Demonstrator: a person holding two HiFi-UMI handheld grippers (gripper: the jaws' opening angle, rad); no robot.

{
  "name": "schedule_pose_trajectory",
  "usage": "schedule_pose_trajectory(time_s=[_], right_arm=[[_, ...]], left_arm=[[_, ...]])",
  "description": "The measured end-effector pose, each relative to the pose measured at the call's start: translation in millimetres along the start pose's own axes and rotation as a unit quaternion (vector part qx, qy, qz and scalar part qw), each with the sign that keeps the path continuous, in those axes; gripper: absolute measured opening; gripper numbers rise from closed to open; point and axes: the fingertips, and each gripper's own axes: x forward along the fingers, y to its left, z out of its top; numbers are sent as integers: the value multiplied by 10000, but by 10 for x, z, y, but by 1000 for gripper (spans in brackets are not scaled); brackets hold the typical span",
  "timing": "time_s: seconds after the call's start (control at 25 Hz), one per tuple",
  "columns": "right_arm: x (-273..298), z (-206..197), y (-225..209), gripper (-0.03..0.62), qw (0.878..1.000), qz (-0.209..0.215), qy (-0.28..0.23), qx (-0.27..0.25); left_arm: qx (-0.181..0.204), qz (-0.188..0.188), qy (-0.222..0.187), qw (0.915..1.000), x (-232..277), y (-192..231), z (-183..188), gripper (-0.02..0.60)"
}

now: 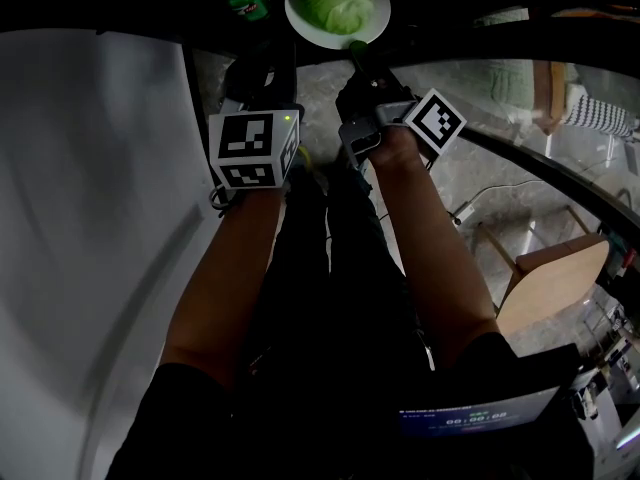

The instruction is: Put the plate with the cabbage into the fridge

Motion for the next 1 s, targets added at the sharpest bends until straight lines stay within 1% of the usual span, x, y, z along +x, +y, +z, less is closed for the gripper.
schedule_pose_trajectory(time_s=[0.12, 0.24, 0.32, 0.4, 0.48, 0.56, 0.68, 0.8, 0.84, 0.88, 0.92, 1.0], right_arm=[[-67, 11, 41, 43, 9992, -39, 45, -400], [-100, 55, 90, 43, 9937, -180, 40, -1101], [-122, 86, 119, 41, 9851, -361, 48, -1678], [-142, 104, 160, 9, 9714, -529, 83, -2315], [-150, 96, 200, 8, 9511, -671, 172, -3009], [-162, 77, 209, 8, 9253, -869, 280, -3681], [-177, 38, 229, 8, 8832, -1087, 352, -4549], [-149, -35, 264, 8, 8354, -1135, 422, -5362], [-132, -65, 269, 8, 8212, -1135, 457, -5574], [-115, -96, 270, 8, 8101, -1130, 490, -5732], [-101, -124, 269, 8, 8027, -1123, 519, -5834], [-80, -167, 260, 8, 7957, -1116, 570, -5925]], left_arm=[[45, -26, -12, 10000, 2, -47, 13, 5], [65, -46, -25, 10000, 15, -55, 8, 5], [81, -53, -27, 9999, 14, -62, 5, 5], [100, -52, -22, 9999, 10, -67, -2, 5], [107, -44, -14, 9999, 6, -67, -16, 5], [112, -30, -8, 9999, 4, -67, -37, 5], [127, -22, 7, 9999, 0, -75, -54, 5], [128, -29, 25, 9999, 4, -74, -77, 5], [128, -27, 24, 9999, 6, -71, -85, 5], [129, -23, 22, 9999, 7, -69, -90, 5], [132, -15, 19, 9999, 5, -66, -93, 5], [131, 3, 17, 9999, 5, -61, -96, 5]])
